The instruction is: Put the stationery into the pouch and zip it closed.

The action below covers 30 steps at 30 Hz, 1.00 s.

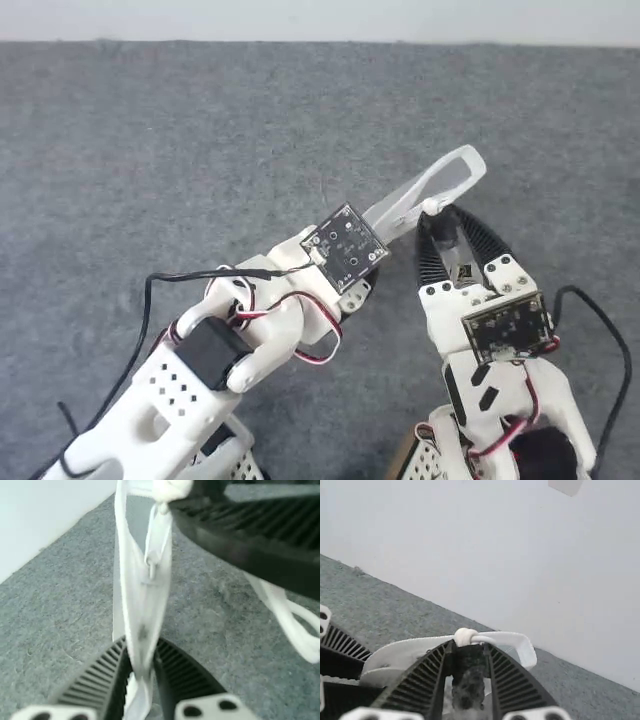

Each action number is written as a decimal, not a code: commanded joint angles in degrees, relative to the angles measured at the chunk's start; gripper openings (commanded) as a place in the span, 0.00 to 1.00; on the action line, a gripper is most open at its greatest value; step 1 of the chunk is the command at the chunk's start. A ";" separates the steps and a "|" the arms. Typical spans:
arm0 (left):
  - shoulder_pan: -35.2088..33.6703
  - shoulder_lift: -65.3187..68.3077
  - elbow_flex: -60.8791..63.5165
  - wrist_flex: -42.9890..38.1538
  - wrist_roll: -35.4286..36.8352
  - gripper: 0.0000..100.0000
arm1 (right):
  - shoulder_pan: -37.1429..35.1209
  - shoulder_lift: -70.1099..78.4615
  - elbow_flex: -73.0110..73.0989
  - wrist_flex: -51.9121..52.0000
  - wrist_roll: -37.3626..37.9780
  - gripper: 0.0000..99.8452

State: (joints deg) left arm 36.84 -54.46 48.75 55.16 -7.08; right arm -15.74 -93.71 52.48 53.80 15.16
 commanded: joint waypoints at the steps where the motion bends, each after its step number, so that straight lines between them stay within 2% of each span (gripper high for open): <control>1: -1.93 -0.44 0.48 1.67 1.23 0.01 | 2.77 0.40 -0.70 -2.59 -0.62 0.01; 8: -1.93 -0.44 0.57 1.67 1.23 0.01 | 9.01 0.48 4.04 -10.42 -0.62 0.01; 19: -2.02 -0.44 0.57 1.76 1.23 0.01 | 9.80 5.23 4.48 -13.32 -0.18 0.01; 24: -2.02 -0.44 0.57 1.76 1.23 0.01 | 14.11 11.74 4.48 -17.89 -0.62 0.01; 30: -2.02 -0.44 0.57 1.76 1.32 0.01 | 16.48 12.97 4.40 -19.47 -0.62 0.01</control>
State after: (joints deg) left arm 35.69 -54.64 49.01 55.69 -7.08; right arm -0.53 -81.32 57.76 35.78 15.08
